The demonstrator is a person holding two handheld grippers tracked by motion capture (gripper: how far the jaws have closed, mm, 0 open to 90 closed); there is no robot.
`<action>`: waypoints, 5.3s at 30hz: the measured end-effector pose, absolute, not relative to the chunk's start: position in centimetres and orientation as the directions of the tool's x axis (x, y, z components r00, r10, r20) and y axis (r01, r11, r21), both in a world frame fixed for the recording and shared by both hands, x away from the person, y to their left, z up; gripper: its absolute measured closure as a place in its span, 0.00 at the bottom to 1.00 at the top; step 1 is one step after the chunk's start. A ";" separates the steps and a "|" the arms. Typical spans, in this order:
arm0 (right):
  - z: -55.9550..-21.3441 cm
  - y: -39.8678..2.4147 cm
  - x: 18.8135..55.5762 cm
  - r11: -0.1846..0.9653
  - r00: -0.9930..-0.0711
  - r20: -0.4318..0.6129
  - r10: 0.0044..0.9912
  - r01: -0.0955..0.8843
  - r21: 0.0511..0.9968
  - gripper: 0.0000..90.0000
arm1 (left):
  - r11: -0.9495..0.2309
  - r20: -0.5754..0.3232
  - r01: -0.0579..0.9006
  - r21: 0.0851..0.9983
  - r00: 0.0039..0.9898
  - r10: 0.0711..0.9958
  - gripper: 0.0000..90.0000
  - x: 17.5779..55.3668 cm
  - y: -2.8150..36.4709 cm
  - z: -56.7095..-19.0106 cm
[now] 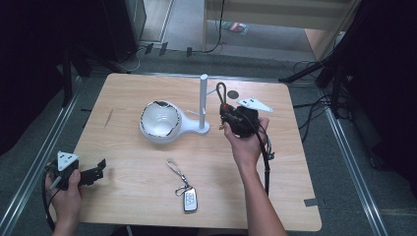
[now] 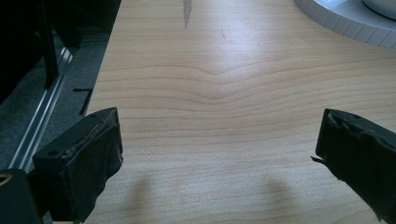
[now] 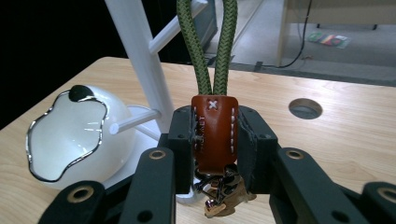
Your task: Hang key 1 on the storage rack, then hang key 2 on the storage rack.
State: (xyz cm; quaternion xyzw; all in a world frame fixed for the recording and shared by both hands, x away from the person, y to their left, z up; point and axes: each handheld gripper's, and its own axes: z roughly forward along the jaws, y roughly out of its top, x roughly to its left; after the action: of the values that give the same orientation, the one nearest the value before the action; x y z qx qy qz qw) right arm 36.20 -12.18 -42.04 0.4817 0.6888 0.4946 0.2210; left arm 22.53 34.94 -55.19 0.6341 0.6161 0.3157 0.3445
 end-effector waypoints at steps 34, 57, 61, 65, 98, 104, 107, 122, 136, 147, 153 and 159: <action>-43.3 -10.7 37.4 0.111 -0.509 0.193 0.839 0.507 0.855 0.73 | -0.005 -0.024 0.563 0.827 0.045 0.999 0.01 22.5 34.9 -55.2; -43.5 -10.1 33.9 0.241 -0.505 0.053 0.862 0.499 0.832 0.68 | -0.002 -0.024 0.563 0.827 0.040 0.999 0.01 22.5 34.9 -55.2; -43.7 -9.9 33.4 0.260 -0.510 0.051 0.858 0.518 0.815 0.67 | -0.004 -0.023 0.563 0.826 0.041 0.999 0.01 22.5 34.9 -55.2; -43.7 -9.6 33.1 0.273 -0.518 0.052 0.854 0.530 0.803 0.67 | -0.004 -0.022 0.563 0.826 0.040 0.999 0.01 22.5 34.9 -55.2; -46.6 -5.1 31.8 0.502 -0.643 -0.019 0.766 0.580 0.641 0.63 | 0.002 -0.030 0.566 0.824 0.040 0.999 0.01 22.5 34.9 -55.2; -47.2 -4.5 31.6 0.529 -0.660 -0.021 0.751 0.583 0.617 0.63 | -0.001 -0.029 0.569 0.823 0.043 0.999 0.01 22.5 35.0 -55.2; -47.5 -4.2 31.4 0.540 -0.662 -0.020 0.750 0.593 0.597 0.63 | 0.002 -0.030 0.566 0.825 0.040 0.999 0.01 22.5 34.9 -55.2; -48.5 -3.0 31.0 0.615 -0.710 -0.017 0.704 0.597 0.515 0.63 | -0.003 -0.027 0.570 0.821 0.044 0.999 0.01 22.5 34.9 -55.2; -49.3 -1.8 30.7 0.679 -0.753 -0.009 0.658 0.589 0.438 0.62 | -0.003 -0.026 0.572 0.821 0.043 0.999 0.01 22.6 34.9 -55.2; -49.7 -1.0 30.4 0.697 -0.761 -0.001 0.649 0.594 0.403 0.63 | -0.008 -0.023 0.576 0.818 0.046 0.999 0.01 22.7 34.8 -55.2; -49.8 -0.7 30.2 0.703 -0.766 0.030 0.642 0.604 0.375 0.66 | -0.008 -0.023 0.574 0.819 0.047 0.999 0.01 22.7 34.8 -55.2; -49.8 -0.5 29.8 0.713 -0.773 0.050 0.632 0.605 0.354 0.67 | -0.007 -0.023 0.573 0.820 0.046 0.999 0.01 22.7 34.8 -55.2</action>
State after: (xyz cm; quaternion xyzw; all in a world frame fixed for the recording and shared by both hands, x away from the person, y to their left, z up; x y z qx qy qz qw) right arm 29.85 -0.46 -49.80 0.3346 0.9246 0.1781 0.0375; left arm 22.70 34.78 -55.22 0.6375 0.6163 0.3118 0.3414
